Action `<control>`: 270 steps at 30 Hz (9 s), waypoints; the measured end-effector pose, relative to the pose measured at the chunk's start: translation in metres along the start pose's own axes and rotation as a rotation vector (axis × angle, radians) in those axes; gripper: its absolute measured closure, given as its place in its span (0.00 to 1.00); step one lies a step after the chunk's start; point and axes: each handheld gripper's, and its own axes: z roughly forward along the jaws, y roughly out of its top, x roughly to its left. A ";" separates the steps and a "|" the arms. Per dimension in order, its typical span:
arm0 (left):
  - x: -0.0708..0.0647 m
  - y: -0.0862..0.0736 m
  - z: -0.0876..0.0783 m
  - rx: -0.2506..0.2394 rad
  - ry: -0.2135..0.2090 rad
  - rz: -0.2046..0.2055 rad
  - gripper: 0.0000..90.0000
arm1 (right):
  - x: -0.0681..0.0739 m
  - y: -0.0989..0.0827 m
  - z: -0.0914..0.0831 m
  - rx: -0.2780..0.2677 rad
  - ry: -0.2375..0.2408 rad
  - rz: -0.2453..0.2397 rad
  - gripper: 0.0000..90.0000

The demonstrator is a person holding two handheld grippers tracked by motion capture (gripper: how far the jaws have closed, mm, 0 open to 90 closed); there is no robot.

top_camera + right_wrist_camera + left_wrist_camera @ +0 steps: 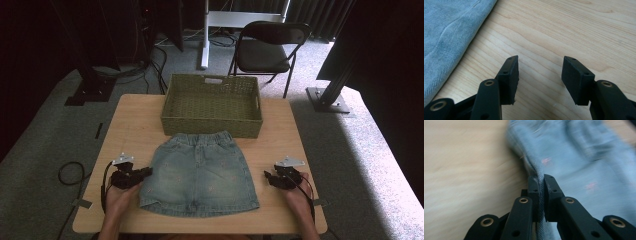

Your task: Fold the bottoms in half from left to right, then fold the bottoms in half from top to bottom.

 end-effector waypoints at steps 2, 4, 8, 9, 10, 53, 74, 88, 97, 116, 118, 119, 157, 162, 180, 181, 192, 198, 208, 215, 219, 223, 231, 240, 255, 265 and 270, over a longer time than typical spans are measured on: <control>-0.010 0.007 0.002 -0.007 -0.030 0.027 0.95 | 0.000 0.000 0.000 0.001 -0.001 -0.003 0.53; -0.022 0.017 0.007 -0.001 -0.062 0.061 0.95 | 0.001 0.001 0.001 0.000 -0.002 -0.005 0.53; -0.043 0.030 0.017 0.020 -0.105 0.116 0.95 | 0.001 0.001 0.001 0.000 -0.001 -0.006 0.53; -0.066 0.042 0.028 0.040 -0.147 0.167 0.95 | 0.001 0.001 0.001 0.000 -0.001 -0.007 0.53; -0.073 0.046 0.032 0.047 -0.159 0.184 0.95 | 0.001 0.001 0.001 0.000 -0.001 -0.007 0.53; -0.106 0.061 0.035 0.016 -0.142 0.317 0.70 | 0.110 0.084 -0.002 -0.163 0.326 -0.148 0.53; -0.090 0.054 0.045 0.002 -0.077 0.284 0.68 | 0.117 0.090 0.007 -0.115 0.373 -0.125 0.93; -0.090 0.051 0.054 0.019 -0.083 0.281 0.67 | 0.041 0.074 -0.006 -0.049 0.230 0.017 0.87; -0.092 0.048 0.061 0.034 -0.089 0.291 0.66 | 0.035 0.065 -0.001 -0.069 0.161 0.036 0.68; -0.113 0.028 0.066 0.063 -0.106 0.378 0.64 | 0.047 0.032 -0.011 -0.051 0.193 -0.062 0.63; -0.116 0.024 0.067 0.073 -0.113 0.399 0.63 | 0.048 0.030 -0.008 -0.034 0.177 -0.071 0.63; -0.118 0.022 0.067 0.078 -0.115 0.413 0.63 | 0.048 0.029 -0.007 -0.032 0.179 -0.068 0.63; -0.150 -0.052 0.056 0.176 -0.303 0.433 0.49 | 0.050 0.031 -0.005 -0.049 0.174 -0.082 0.63; -0.155 -0.059 0.065 0.229 -0.287 0.454 0.46 | 0.051 0.031 -0.006 -0.051 0.173 -0.083 0.62; -0.123 -0.053 0.049 0.246 -0.205 0.444 0.89 | 0.050 0.033 -0.008 -0.074 0.169 -0.081 0.62; -0.119 -0.053 0.046 0.248 -0.192 0.441 0.89 | 0.051 0.034 -0.008 -0.075 0.171 -0.084 0.62; -0.120 -0.054 0.022 0.257 -0.298 0.492 0.93 | 0.058 0.041 -0.003 -0.095 0.186 -0.114 0.62; -0.119 -0.029 0.015 0.172 -0.342 0.488 0.93 | 0.065 0.048 0.003 -0.101 0.203 -0.144 0.62; -0.094 0.030 0.029 0.018 -0.329 0.403 0.93 | 0.070 0.049 0.022 -0.007 0.235 -0.164 0.61; -0.071 0.055 0.048 -0.013 -0.253 0.324 0.93 | 0.062 0.046 0.003 -0.047 0.220 -0.153 0.56; -0.063 0.058 0.052 -0.011 -0.235 0.298 0.93 | 0.056 0.039 -0.011 -0.061 0.229 -0.193 0.52; -0.060 0.059 0.053 -0.007 -0.228 0.292 0.93 | 0.058 0.029 -0.021 -0.063 0.285 -0.260 0.46; -0.056 0.060 0.055 -0.008 -0.209 0.276 0.93 | 0.075 0.025 -0.019 -0.048 0.358 -0.370 0.37; -0.050 0.062 0.057 -0.004 -0.198 0.265 0.93 | 0.087 0.024 -0.017 -0.031 0.362 -0.446 0.30; -0.037 0.074 0.045 -0.033 -0.124 0.220 0.93 | 0.089 0.080 -0.012 -0.255 0.362 -0.401 0.50; -0.029 0.089 0.058 -0.028 -0.082 0.183 0.92 | 0.058 0.109 0.025 -0.262 0.395 -0.144 0.90; -0.024 0.095 0.066 -0.029 -0.071 0.156 0.91 | 0.050 0.117 0.040 -0.240 0.383 -0.071 0.91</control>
